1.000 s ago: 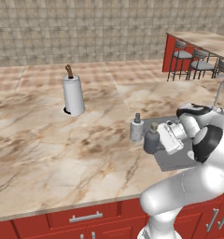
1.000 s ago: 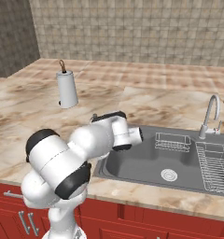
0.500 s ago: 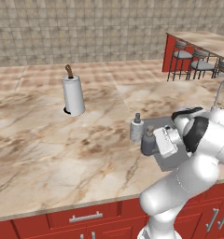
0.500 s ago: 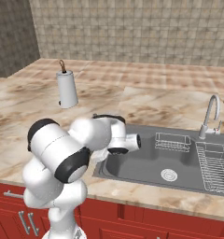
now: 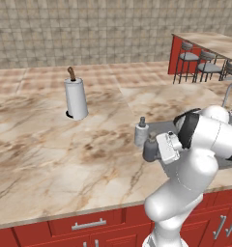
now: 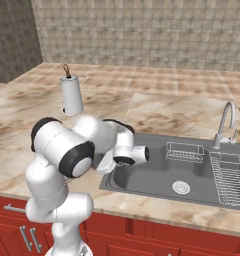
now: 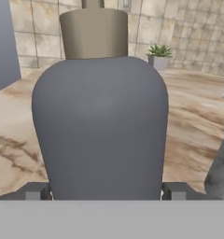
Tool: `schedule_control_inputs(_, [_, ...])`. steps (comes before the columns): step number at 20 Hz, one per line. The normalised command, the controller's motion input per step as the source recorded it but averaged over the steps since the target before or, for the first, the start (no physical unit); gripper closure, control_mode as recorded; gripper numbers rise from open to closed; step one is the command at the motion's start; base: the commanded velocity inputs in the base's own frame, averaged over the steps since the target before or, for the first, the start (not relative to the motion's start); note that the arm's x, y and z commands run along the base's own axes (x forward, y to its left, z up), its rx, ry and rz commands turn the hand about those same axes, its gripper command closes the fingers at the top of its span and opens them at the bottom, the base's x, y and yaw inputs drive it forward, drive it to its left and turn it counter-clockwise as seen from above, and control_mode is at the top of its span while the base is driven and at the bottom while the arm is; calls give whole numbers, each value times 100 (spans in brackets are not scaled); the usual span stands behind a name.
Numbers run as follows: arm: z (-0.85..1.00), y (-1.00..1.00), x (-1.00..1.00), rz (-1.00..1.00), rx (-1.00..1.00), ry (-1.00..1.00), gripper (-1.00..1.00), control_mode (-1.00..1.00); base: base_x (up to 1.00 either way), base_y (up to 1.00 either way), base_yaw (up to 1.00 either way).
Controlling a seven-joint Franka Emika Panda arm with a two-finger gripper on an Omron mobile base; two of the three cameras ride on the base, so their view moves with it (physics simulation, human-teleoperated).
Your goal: Locate and retrieve the soap dispenser and soap dispenser from the cabinet. Place them next to the sink.
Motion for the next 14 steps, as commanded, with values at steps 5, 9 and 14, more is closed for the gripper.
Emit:
schedule_control_inputs(5, [-20, 5, 26, 0, 0, -3, 100, -100, 0, 0, 0])
schedule_control_inputs(9, [-21, 4, 24, 0, 0, -4, 100, -100, 0, 0, 0])
schedule_control_inputs(14, [-22, 3, 12, 0, 1, -1, 100, -100, 0, 0, 0])
